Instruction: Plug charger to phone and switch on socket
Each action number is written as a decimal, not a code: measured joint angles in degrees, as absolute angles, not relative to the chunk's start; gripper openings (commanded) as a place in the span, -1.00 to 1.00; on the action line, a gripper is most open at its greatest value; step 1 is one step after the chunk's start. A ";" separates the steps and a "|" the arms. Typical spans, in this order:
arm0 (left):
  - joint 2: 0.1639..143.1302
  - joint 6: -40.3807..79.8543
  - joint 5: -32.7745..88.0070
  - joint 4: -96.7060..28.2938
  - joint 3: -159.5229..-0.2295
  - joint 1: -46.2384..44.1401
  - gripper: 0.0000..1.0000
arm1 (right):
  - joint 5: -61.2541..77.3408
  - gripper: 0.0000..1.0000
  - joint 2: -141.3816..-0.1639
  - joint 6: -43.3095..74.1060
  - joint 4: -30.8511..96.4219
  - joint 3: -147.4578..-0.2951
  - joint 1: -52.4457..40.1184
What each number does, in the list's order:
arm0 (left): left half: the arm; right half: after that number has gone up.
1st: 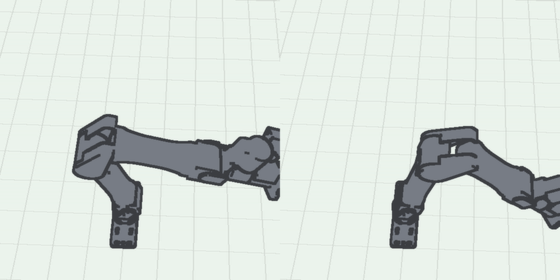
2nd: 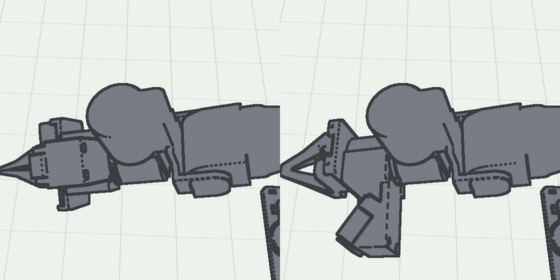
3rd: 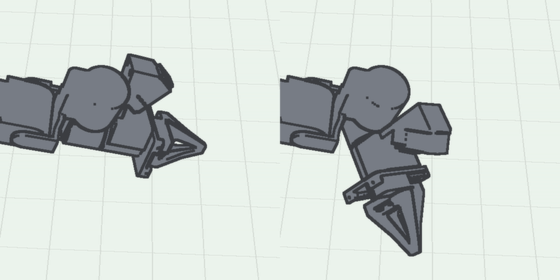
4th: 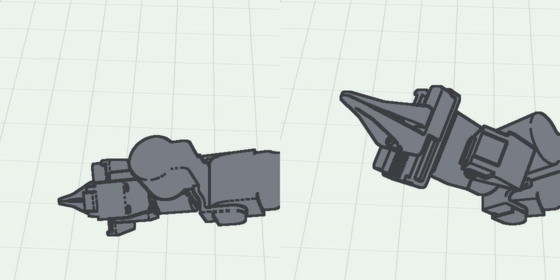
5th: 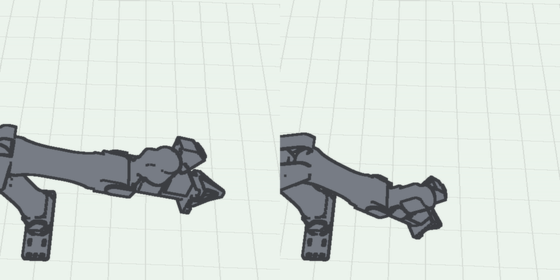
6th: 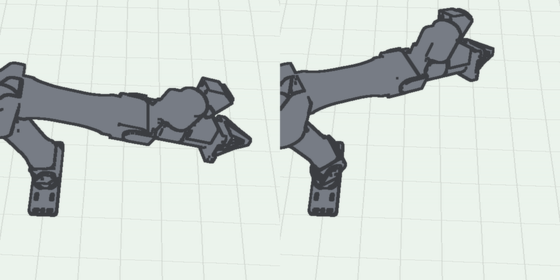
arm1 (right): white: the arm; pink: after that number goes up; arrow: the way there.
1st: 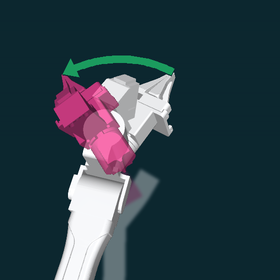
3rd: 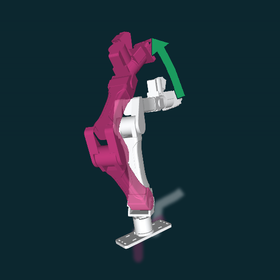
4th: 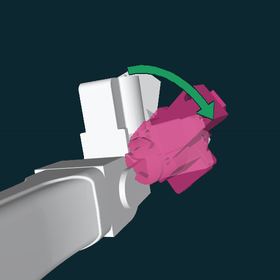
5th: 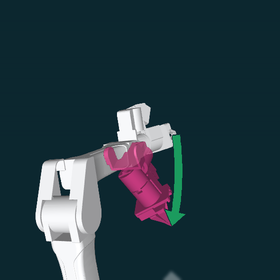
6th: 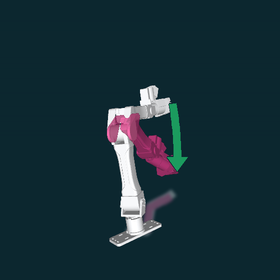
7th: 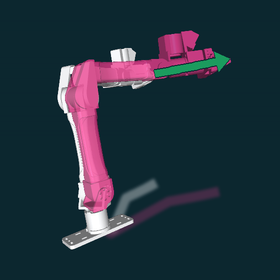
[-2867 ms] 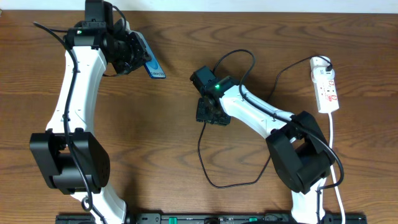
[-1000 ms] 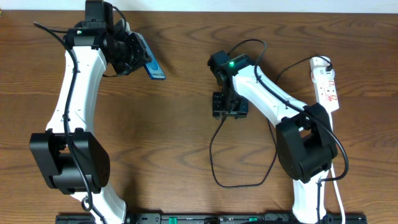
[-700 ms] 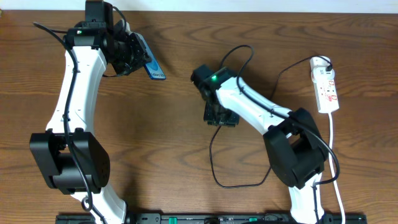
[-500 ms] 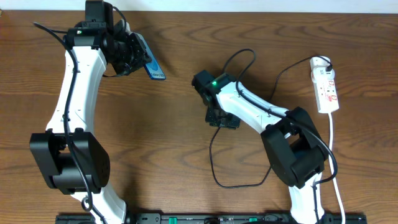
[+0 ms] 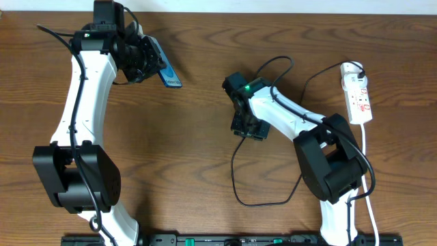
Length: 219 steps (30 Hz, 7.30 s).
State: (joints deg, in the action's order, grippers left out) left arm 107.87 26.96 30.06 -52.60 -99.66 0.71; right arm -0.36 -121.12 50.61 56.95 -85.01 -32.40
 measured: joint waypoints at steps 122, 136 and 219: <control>107.90 33.34 82.11 -3.66 -99.55 0.71 -0.85 | 65.23 -0.98 -99.48 -3.79 37.39 -82.94 -15.33; 107.90 40.10 84.38 -1.80 -99.55 -4.80 -0.85 | 72.36 -0.98 -102.17 1.63 26.41 -82.91 -15.33; 107.90 40.93 80.64 -1.50 -99.55 -6.39 -0.86 | 80.25 -0.98 -102.21 23.51 4.97 -82.85 -15.29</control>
